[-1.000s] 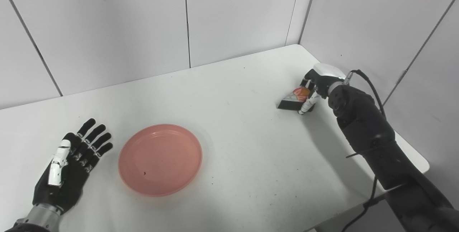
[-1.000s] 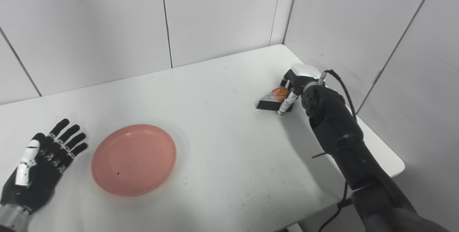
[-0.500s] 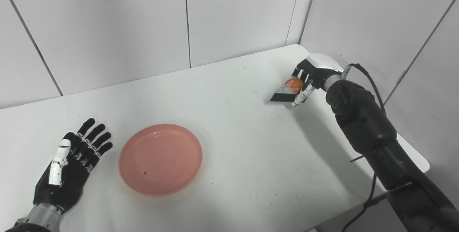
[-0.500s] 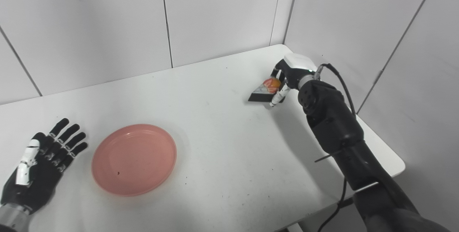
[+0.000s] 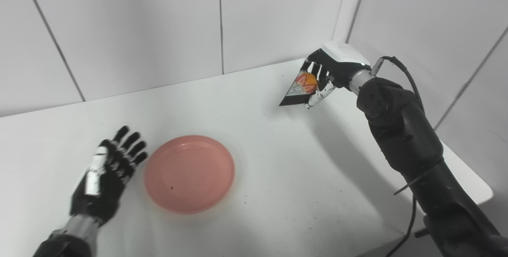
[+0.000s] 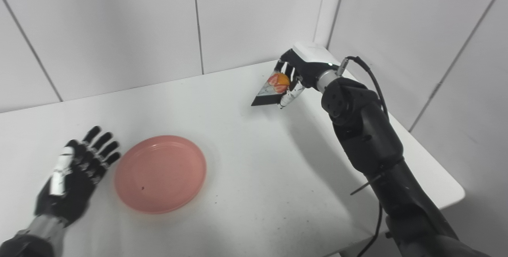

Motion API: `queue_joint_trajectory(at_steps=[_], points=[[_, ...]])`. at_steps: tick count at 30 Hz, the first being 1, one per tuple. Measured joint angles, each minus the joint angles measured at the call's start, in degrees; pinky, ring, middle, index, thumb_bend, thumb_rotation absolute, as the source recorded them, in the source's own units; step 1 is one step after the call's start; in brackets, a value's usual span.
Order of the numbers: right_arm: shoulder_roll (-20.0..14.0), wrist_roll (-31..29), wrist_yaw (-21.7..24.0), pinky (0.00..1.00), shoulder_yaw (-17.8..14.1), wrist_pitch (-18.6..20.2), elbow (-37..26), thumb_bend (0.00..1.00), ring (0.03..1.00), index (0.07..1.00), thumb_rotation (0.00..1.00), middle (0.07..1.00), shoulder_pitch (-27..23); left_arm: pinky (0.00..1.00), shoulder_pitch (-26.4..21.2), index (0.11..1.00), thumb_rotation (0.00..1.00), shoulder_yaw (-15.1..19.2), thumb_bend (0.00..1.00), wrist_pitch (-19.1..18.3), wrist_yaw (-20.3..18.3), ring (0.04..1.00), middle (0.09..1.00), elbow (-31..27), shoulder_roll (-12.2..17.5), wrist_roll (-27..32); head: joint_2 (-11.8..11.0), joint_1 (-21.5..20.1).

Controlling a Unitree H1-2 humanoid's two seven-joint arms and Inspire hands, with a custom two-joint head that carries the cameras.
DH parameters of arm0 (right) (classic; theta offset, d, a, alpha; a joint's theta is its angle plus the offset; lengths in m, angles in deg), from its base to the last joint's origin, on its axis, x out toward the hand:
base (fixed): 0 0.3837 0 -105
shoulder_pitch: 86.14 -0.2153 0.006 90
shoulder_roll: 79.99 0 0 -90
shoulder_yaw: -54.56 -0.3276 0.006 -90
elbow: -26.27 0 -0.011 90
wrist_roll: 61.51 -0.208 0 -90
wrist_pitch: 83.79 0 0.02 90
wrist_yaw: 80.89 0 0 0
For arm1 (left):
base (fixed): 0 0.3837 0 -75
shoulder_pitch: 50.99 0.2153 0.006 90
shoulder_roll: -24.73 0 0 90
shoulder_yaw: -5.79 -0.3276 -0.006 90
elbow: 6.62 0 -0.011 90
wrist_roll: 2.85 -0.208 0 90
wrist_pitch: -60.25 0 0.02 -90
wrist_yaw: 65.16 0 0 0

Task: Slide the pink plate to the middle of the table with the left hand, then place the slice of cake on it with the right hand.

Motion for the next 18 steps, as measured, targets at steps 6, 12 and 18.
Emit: queue_joint_trajectory(at_steps=[6, 12, 18], points=[[5.45, -0.33, 2.45, 0.34, 4.49, 0.01, -0.88, 0.52, 0.400, 0.539, 0.00, 0.444, -2.50, 0.96, 0.00, 0.968, 1.00, -1.16, 0.37, -0.55, 1.43, 0.949, 0.957, -0.57, -1.56, -1.73, 0.17, 4.06], [10.14, -0.65, 2.39, 0.32, 9.23, 0.00, -0.41, 0.52, 0.400, 0.540, 0.00, 0.443, -5.00, 0.95, -0.24, 0.968, 1.00, -2.11, 0.38, -0.55, 3.60, 0.944, 0.954, -0.68, -3.30, -3.72, 0.53, 9.42], [12.95, -2.13, 1.75, 0.35, 13.00, -0.44, 1.95, 0.52, 0.432, 0.530, 0.00, 0.445, -6.26, 0.91, -0.44, 0.945, 1.00, -2.79, 0.37, -0.55, 5.16, 0.916, 0.929, -0.47, -5.45, -5.14, 1.14, 13.12]])
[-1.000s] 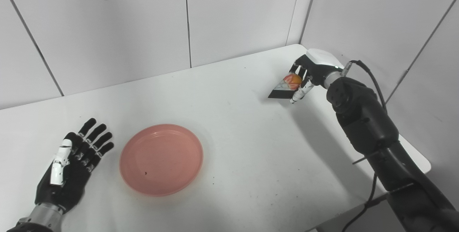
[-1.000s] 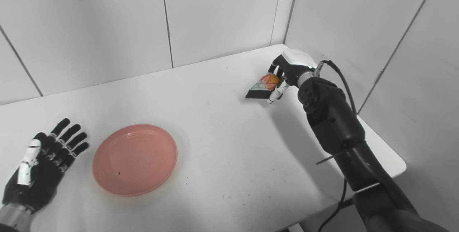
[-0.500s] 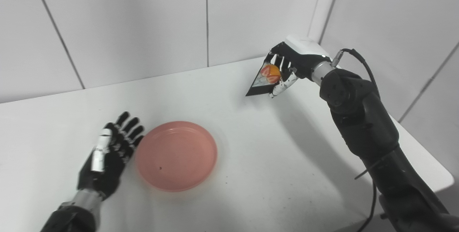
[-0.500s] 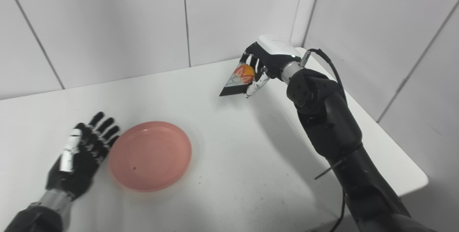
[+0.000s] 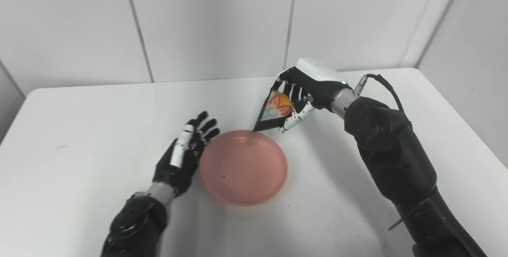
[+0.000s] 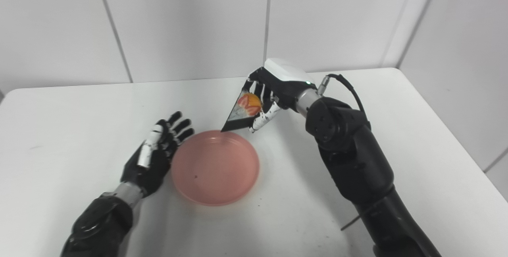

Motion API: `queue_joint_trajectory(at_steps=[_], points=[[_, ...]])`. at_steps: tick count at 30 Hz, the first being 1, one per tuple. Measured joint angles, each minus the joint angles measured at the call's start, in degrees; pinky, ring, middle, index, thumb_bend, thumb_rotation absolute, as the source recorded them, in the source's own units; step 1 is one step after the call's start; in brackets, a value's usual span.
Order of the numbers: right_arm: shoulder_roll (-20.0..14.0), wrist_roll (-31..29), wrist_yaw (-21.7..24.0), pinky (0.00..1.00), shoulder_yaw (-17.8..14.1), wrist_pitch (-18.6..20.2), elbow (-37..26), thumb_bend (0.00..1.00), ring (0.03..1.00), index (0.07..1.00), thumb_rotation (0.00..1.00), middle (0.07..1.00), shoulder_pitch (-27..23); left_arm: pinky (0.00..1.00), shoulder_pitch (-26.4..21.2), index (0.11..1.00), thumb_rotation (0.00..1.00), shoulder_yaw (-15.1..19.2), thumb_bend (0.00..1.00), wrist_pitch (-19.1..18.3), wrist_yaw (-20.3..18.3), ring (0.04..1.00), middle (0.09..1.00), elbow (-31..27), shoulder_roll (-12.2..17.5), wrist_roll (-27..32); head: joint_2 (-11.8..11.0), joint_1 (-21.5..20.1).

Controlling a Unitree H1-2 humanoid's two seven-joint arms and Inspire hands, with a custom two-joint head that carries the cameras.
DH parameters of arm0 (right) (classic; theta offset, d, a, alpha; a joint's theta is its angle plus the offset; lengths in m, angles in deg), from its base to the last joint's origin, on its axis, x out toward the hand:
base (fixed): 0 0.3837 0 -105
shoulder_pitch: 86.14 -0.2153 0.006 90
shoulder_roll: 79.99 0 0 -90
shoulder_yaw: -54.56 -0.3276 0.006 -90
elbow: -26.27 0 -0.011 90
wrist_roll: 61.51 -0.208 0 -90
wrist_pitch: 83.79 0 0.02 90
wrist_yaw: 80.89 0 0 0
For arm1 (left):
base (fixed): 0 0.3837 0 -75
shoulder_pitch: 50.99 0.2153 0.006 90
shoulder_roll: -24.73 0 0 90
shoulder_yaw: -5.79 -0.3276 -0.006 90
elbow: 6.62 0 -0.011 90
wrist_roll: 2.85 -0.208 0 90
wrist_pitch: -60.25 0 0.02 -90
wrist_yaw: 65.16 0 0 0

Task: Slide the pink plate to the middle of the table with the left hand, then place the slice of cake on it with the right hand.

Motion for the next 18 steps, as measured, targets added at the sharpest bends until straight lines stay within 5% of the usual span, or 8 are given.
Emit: queue_joint_trajectory(at_steps=[12, 14, 18], points=[[2.01, -2.27, -2.99, 0.35, 5.47, -3.02, 4.59, 0.52, 0.428, 0.529, 0.00, 0.422, -0.11, 0.90, -0.12, 0.940, 1.00, -0.32, 0.38, -0.18, 1.28, 0.912, 0.926, -0.10, -1.46, -1.96, 1.93, 1.15], [2.16, -2.21, -3.63, 0.39, 6.24, -3.51, 5.12, 0.52, 0.501, 0.488, 0.00, 0.495, -0.10, 0.90, -0.14, 0.943, 1.00, -0.38, 0.38, -0.23, 1.36, 0.913, 0.929, -0.11, -1.60, -2.27, 2.37, 0.79], [2.39, -1.75, -3.58, 0.38, 7.89, -3.46, 5.26, 0.52, 0.441, 0.527, 0.00, 0.435, 0.64, 0.91, -0.14, 0.947, 1.00, -0.38, 0.38, -0.54, 1.36, 0.918, 0.935, -0.53, -1.58, -2.32, 3.07, 0.27]])
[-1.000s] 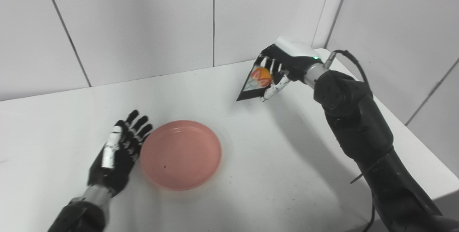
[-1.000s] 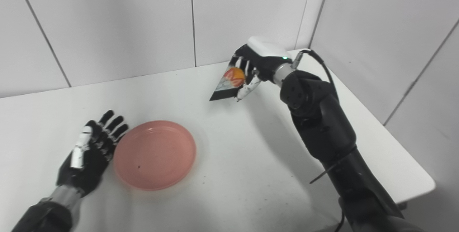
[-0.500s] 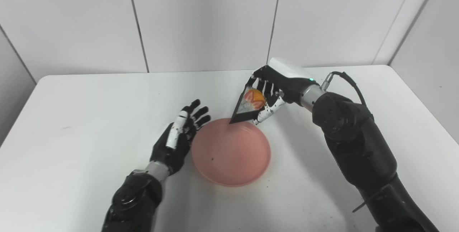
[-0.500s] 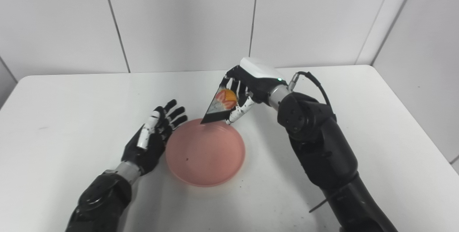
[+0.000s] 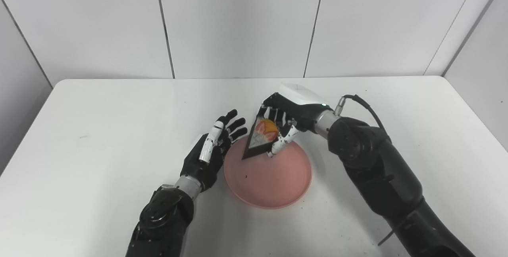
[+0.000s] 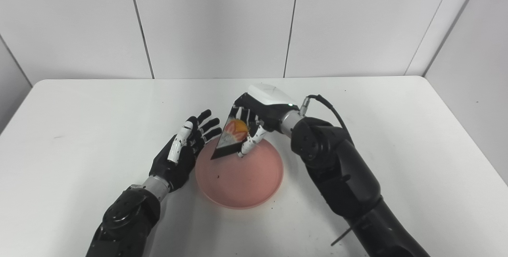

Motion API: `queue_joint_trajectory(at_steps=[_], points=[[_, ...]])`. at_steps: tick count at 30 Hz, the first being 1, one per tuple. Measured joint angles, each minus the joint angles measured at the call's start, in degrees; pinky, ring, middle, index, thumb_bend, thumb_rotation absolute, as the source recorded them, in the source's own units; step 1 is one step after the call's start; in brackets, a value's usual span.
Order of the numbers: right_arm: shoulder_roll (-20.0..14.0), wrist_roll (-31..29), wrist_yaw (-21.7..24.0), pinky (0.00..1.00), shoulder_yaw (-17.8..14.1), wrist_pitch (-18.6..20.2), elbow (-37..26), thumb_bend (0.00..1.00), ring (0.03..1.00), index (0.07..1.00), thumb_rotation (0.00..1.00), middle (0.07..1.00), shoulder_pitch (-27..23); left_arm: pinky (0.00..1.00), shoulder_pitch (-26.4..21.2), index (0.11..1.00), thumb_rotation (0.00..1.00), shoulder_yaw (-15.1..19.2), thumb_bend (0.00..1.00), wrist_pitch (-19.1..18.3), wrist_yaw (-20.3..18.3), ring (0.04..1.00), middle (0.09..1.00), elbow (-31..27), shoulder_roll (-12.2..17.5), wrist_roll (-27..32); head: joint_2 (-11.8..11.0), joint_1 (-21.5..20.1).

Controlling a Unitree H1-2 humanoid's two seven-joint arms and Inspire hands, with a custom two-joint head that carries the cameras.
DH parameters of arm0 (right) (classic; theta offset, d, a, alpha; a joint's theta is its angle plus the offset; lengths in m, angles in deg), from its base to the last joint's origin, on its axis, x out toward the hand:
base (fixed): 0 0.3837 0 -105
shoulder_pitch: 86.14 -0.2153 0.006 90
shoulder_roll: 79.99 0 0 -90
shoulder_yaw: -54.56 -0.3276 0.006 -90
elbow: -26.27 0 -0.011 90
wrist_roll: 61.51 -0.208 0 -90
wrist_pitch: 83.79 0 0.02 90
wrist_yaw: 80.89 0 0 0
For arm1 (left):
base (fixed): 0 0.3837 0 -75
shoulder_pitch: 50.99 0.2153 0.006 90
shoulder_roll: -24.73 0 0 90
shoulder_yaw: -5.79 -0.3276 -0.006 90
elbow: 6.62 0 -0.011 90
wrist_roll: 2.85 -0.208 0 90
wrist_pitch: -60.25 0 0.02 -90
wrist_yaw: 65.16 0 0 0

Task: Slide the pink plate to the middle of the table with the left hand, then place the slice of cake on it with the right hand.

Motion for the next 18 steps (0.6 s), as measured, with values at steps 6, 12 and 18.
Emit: queue_joint_trajectory(at_steps=[6, 12, 18], points=[[-0.17, 2.58, 0.22, 0.44, 2.72, 0.01, -0.01, 0.52, 0.416, 0.510, 0.00, 0.433, 1.30, 0.90, 0.03, 0.945, 1.00, 0.06, 0.38, -2.11, 0.00, 0.916, 0.932, -1.14, 0.08, 0.00, 0.88, -1.06], [-0.14, 0.66, 1.14, 0.33, 2.19, 0.38, -0.01, 0.52, 0.420, 0.524, 0.00, 0.411, 1.47, 0.91, 0.04, 0.943, 1.00, 0.07, 0.36, -3.17, 0.03, 0.917, 0.930, -1.68, 0.14, -0.15, 1.32, -1.23], [-0.23, 1.86, 2.75, 0.36, 3.85, 0.73, 0.83, 0.52, 0.441, 0.516, 0.00, 0.419, 1.90, 0.92, 0.04, 0.954, 1.00, 0.09, 0.36, -3.80, 0.03, 0.928, 0.943, -2.02, 0.15, -0.15, 1.94, -1.15]])
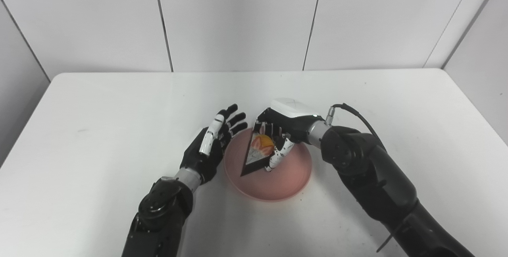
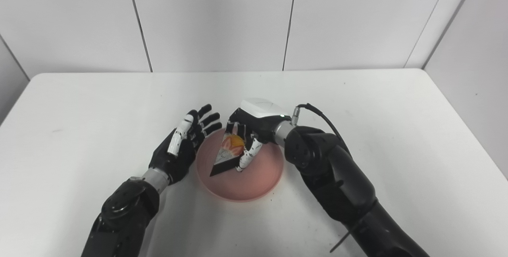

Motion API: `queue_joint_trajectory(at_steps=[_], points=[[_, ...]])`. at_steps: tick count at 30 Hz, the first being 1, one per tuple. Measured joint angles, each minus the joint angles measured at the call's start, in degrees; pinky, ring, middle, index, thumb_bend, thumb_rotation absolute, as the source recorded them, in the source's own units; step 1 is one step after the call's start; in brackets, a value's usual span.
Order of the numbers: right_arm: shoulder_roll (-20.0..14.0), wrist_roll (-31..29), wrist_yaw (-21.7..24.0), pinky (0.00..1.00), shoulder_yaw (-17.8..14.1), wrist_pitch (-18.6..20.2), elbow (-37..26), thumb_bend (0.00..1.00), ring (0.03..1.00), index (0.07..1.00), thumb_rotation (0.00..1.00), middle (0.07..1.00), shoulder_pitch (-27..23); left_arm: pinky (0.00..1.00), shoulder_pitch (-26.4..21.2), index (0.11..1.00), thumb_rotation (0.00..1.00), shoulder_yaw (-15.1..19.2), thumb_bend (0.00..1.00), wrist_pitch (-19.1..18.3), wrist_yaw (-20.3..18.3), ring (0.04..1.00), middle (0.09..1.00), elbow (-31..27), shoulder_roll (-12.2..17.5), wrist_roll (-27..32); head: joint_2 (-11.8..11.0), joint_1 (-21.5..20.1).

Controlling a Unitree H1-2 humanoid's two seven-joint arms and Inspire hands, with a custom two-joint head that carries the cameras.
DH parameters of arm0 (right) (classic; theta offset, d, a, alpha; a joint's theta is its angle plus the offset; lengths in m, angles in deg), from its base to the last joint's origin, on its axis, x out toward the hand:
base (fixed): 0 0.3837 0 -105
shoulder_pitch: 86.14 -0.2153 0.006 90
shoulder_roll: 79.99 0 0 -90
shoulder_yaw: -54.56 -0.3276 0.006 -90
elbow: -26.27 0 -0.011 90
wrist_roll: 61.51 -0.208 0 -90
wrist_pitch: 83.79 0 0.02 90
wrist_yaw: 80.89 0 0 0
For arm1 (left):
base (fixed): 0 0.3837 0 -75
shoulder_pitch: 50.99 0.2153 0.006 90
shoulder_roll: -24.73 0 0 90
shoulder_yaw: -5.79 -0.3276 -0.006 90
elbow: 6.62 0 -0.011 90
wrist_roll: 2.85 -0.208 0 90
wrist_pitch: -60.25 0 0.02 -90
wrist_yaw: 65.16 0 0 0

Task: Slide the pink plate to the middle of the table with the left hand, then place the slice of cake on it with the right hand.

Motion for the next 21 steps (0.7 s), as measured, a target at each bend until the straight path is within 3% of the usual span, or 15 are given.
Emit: queue_joint_trajectory(at_steps=[3, 5, 6, 7, 9, 11, 13, 21], points=[[-0.02, 0.63, 0.86, 0.37, 0.47, 0.63, 0.10, 0.52, 0.459, 0.517, 0.00, 0.423, 0.10, 0.92, 0.00, 0.956, 1.00, 0.01, 0.36, -0.17, 0.00, 0.929, 0.946, -0.08, 0.02, 0.00, 0.09, 0.00], [-0.02, 0.81, 1.49, 0.34, 0.59, 0.99, 0.12, 0.52, 0.421, 0.537, 0.00, 0.419, 0.10, 0.92, 0.00, 0.955, 1.00, 0.01, 0.36, -0.31, 0.00, 0.929, 0.946, -0.17, 0.02, 0.01, 0.09, 0.00], [-0.02, 1.10, 1.77, 0.40, 0.72, 1.30, 0.11, 0.63, 0.515, 0.700, 0.07, 0.564, 0.10, 0.92, 0.01, 0.958, 1.00, 0.01, 0.36, -0.41, 0.00, 0.932, 0.949, -0.24, 0.02, 0.01, 0.09, -0.09], [-0.01, 1.54, 2.08, 0.41, 0.83, 1.61, 0.09, 0.65, 0.528, 0.715, 0.09, 0.587, 0.10, 0.92, 0.01, 0.958, 1.00, 0.01, 0.36, -0.46, 0.00, 0.932, 0.949, -0.28, 0.02, 0.02, 0.09, -0.09], [0.03, 2.54, 3.31, 0.53, 0.89, 2.32, -0.16, 0.74, 0.683, 0.805, 0.22, 0.756, 0.05, 0.92, 0.03, 0.961, 1.00, 0.01, 0.36, -0.54, -0.01, 0.933, 0.951, -0.35, 0.02, 0.05, 0.18, -0.09], [0.03, 4.03, 4.75, 0.61, 1.17, 2.51, -0.74, 0.80, 0.767, 0.876, 0.36, 0.854, -0.11, 0.92, 0.05, 0.960, 1.00, 0.02, 0.36, -0.60, -0.01, 0.930, 0.949, -0.37, 0.02, 0.11, 0.18, -0.09], [0.02, 5.74, 6.71, 0.59, 1.42, 2.53, -1.29, 0.88, 0.770, 0.956, 0.49, 0.903, -0.44, 0.93, 0.06, 0.960, 1.00, 0.02, 0.36, -0.62, -0.02, 0.934, 0.950, -0.38, 0.02, 0.13, 0.18, -0.18], [0.01, 8.15, 10.93, 0.52, 1.32, 2.54, -2.90, 0.96, 0.734, 1.000, 0.58, 0.959, -0.98, 0.93, 0.07, 0.959, 1.00, 0.05, 0.36, -0.62, -0.49, 0.932, 0.948, -0.33, 0.06, 0.23, 0.18, -0.18]])
